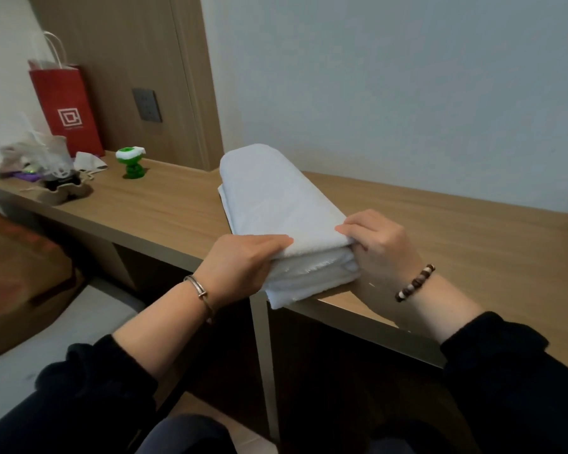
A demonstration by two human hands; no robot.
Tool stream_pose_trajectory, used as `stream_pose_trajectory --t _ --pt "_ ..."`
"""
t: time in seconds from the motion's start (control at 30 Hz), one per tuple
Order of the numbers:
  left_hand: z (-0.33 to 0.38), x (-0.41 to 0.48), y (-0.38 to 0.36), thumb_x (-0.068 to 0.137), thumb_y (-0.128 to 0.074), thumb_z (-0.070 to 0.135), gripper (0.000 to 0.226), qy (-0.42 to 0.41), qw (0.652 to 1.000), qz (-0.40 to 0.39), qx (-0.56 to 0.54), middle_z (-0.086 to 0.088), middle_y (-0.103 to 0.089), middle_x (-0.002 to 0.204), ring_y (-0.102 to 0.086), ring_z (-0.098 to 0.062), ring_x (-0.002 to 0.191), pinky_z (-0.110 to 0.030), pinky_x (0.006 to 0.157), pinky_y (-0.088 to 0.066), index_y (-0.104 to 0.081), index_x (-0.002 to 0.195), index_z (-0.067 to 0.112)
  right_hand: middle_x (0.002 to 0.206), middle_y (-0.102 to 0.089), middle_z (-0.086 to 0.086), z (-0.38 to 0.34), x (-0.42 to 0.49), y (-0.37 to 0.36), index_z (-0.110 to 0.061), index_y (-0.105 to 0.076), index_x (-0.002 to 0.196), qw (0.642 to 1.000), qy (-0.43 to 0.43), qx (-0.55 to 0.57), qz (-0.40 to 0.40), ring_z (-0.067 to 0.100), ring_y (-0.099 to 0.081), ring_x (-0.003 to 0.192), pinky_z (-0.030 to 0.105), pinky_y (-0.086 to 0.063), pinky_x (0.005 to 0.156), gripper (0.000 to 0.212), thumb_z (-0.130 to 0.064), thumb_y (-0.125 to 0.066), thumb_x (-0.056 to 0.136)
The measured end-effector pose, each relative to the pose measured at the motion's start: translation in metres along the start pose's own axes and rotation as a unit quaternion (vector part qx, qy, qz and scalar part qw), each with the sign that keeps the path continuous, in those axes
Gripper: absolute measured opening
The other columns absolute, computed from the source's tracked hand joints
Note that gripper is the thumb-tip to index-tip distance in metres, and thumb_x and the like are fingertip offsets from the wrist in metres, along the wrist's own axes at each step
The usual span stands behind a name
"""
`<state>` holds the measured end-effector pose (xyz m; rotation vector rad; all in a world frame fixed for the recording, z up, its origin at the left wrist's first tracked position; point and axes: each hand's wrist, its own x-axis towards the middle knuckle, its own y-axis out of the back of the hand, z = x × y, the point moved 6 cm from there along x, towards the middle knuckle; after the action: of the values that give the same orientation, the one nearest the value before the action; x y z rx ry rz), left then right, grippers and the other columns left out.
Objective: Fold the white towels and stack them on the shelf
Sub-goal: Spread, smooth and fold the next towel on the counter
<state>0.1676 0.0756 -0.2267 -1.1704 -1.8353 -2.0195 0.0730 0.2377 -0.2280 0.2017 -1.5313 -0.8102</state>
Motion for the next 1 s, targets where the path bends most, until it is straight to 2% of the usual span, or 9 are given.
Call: stream_pose_trajectory --t 0.1,0.2,0.27,0.37,0.43,0.6,0.8,0.87,1.0 --pt "-0.007 -0.012 -0.001 0.075 -0.057 -0.01 0.031 0.032 0.999 0.013 -0.018 -0.01 -0.071 0.105 -0.071 -0.028 0.088 -0.039 0.061 -0.059 -0.071 0.101 0.0 0.083 -0.069 0.016 -0.006 -0.004 -0.004 0.005 -0.072 0.085 0.999 0.029 -0.022 0.007 0.031 -0.067 0.072 0.036 -0.056 0.058 0.027 0.015 -0.051 0.072" --pt "-0.014 -0.023 -0.009 0.073 -0.065 -0.013 0.041 0.086 0.995 0.009 -0.053 -0.009 -0.066 0.118 -0.065 -0.025 0.108 -0.04 0.086 -0.055 -0.068 0.111 0.002 0.097 -0.067 0.015 0.002 -0.011 -0.009 0.002 -0.071 0.099 0.998 -0.052 0.014 -0.015 0.029 -0.064 0.088 0.032 -0.053 0.074 0.035 0.019 -0.06 0.07" --pt "-0.024 -0.031 -0.011 0.079 -0.065 -0.004 0.049 0.131 0.984 -0.008 -0.118 0.0 -0.056 0.133 -0.05 -0.015 0.127 -0.03 0.107 -0.039 -0.059 0.125 0.013 0.111 -0.059 0.005 0.013 -0.019 -0.014 -0.007 -0.066 0.115 0.982 -0.145 0.105 -0.064 0.017 -0.054 0.105 0.026 -0.045 0.088 0.038 0.007 -0.062 0.08" --pt "-0.034 -0.045 -0.011 0.082 -0.072 0.016 0.066 0.167 0.965 -0.062 -0.194 0.011 -0.037 0.147 -0.025 -0.002 0.14 -0.02 0.115 -0.021 -0.04 0.14 0.024 0.125 -0.039 -0.016 0.021 -0.031 -0.025 -0.028 -0.051 0.132 0.945 -0.231 0.181 -0.146 0.002 -0.036 0.119 0.019 -0.029 0.099 0.052 -0.025 -0.069 0.083" --pt "-0.034 -0.049 -0.012 0.078 -0.076 0.015 0.076 0.162 0.967 -0.078 -0.179 0.008 -0.035 0.149 -0.023 -0.004 0.142 -0.023 0.116 -0.021 -0.037 0.143 0.019 0.126 -0.036 -0.018 0.019 -0.031 -0.028 -0.031 -0.048 0.133 0.944 -0.245 0.167 -0.146 0.002 -0.035 0.121 0.02 -0.028 0.101 0.061 -0.026 -0.074 0.078" --pt "-0.024 -0.04 -0.001 0.072 -0.081 0.008 0.063 0.13 0.986 0.021 -0.1 -0.01 -0.055 0.132 -0.051 -0.023 0.125 -0.039 0.105 -0.041 -0.055 0.128 0.003 0.118 -0.046 -0.015 0.015 -0.021 -0.027 -0.023 -0.056 0.128 0.952 -0.253 0.137 -0.104 0.004 -0.042 0.111 0.024 -0.035 0.094 0.058 -0.015 -0.076 0.074" --pt "-0.017 -0.028 -0.003 0.071 -0.082 0.009 0.056 0.091 0.993 0.052 -0.06 -0.011 -0.063 0.123 -0.061 -0.025 0.113 -0.034 0.097 -0.047 -0.06 0.121 0.0 0.106 -0.065 0.001 0.02 -0.013 -0.015 -0.016 -0.064 0.12 0.957 -0.252 0.116 -0.079 0.014 -0.056 0.086 0.019 -0.038 0.073 0.048 0.001 -0.065 0.074" --pt "-0.014 -0.023 -0.007 0.07 -0.083 0.01 0.055 0.073 0.995 0.06 -0.03 -0.011 -0.065 0.119 -0.064 -0.025 0.108 -0.029 0.092 -0.048 -0.061 0.12 0.0 0.101 -0.066 -0.002 0.02 -0.012 -0.011 -0.017 -0.065 0.117 0.957 -0.258 0.109 -0.071 0.011 -0.056 0.084 0.016 -0.035 0.071 0.045 -0.001 -0.066 0.075" --pt "-0.014 -0.019 -0.012 0.071 -0.084 0.016 0.05 0.064 0.995 0.078 0.002 -0.01 -0.068 0.111 -0.068 -0.025 0.097 -0.034 0.073 -0.057 -0.064 0.115 0.001 0.082 -0.057 -0.016 0.019 -0.007 -0.009 -0.016 -0.066 0.115 0.963 -0.234 0.1 -0.086 0.0 -0.043 0.073 0.008 -0.031 0.064 0.043 -0.002 -0.069 0.075"
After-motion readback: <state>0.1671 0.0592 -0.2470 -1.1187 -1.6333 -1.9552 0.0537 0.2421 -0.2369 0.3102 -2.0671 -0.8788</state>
